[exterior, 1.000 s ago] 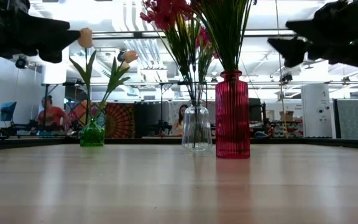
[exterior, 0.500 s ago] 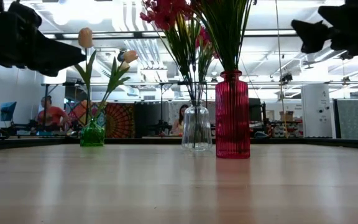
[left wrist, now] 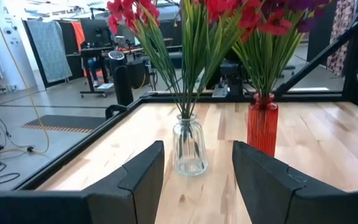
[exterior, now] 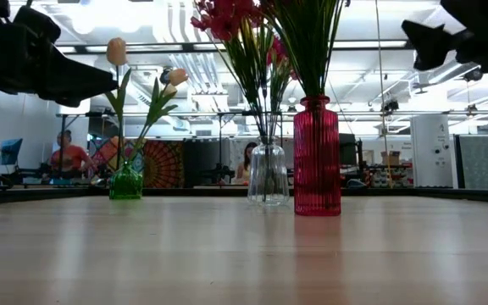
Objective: Sort flowers into vase by color
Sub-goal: Return to Home Position
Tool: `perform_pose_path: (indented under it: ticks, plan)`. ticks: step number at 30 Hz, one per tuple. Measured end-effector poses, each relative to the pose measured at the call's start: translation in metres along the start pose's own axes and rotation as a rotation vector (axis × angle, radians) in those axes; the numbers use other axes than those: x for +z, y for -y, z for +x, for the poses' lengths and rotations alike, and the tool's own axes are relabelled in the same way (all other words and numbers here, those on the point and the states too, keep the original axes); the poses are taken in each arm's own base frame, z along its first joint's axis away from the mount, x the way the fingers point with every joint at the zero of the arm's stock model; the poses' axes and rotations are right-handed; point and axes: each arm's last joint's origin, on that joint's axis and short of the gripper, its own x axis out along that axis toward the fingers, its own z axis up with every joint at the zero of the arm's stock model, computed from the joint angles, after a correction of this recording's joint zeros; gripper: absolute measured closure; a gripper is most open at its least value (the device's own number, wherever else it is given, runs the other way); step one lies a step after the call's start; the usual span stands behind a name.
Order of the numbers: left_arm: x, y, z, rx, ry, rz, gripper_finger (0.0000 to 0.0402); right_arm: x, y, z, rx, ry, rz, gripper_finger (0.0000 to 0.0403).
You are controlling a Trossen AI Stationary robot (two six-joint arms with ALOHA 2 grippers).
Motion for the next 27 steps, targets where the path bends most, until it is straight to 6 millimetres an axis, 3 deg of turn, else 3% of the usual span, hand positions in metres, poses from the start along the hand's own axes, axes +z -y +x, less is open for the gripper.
perform_pose_path:
  ticks: [5,12,20,27]
  plan:
    - [-0.001,0.001,0.001,-0.001,-0.015,0.007,0.0229,-0.001,0.0,0.0,0.0,-0.005,0.218,0.0062]
    - [-0.003,0.001,0.002,-0.003,-0.033,0.015,0.0229,-0.005,-0.001,0.0,-0.014,-0.048,0.184,0.0062]
    - [-0.004,0.002,0.003,-0.004,-0.044,0.02,0.0229,-0.026,0.001,-0.004,-0.226,-0.247,0.124,0.0062]
    - [-0.005,0.002,0.004,-0.004,-0.055,0.025,0.0229,-0.029,0.0,-0.005,-0.213,-0.293,0.061,0.0062]
